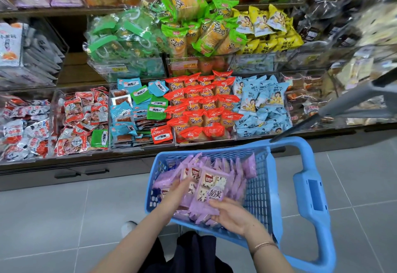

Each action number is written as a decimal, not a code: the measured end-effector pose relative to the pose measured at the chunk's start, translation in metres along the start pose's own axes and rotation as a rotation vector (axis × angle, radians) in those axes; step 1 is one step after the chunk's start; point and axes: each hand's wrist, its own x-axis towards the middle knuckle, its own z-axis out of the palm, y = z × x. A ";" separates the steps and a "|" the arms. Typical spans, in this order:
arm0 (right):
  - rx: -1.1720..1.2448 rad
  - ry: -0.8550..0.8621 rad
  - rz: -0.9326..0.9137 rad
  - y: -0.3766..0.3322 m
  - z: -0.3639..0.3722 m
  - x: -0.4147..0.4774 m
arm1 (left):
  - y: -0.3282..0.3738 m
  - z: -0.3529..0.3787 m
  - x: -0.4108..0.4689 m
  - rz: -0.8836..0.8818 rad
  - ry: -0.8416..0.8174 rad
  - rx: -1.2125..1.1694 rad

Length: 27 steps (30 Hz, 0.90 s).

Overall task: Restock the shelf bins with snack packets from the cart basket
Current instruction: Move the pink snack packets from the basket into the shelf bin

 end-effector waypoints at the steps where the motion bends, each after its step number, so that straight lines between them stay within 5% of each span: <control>1: -0.018 -0.005 -0.004 -0.001 0.003 0.000 | -0.001 -0.001 0.000 0.013 -0.008 0.006; 10: 0.229 0.043 -0.119 0.004 -0.016 -0.003 | -0.004 -0.012 -0.003 0.042 0.022 -0.152; 23: -0.450 0.078 0.146 0.004 0.020 0.009 | -0.014 -0.004 -0.006 0.106 0.006 0.077; 27: -0.290 0.088 0.092 0.009 0.011 0.021 | -0.020 -0.016 -0.007 0.062 0.042 0.010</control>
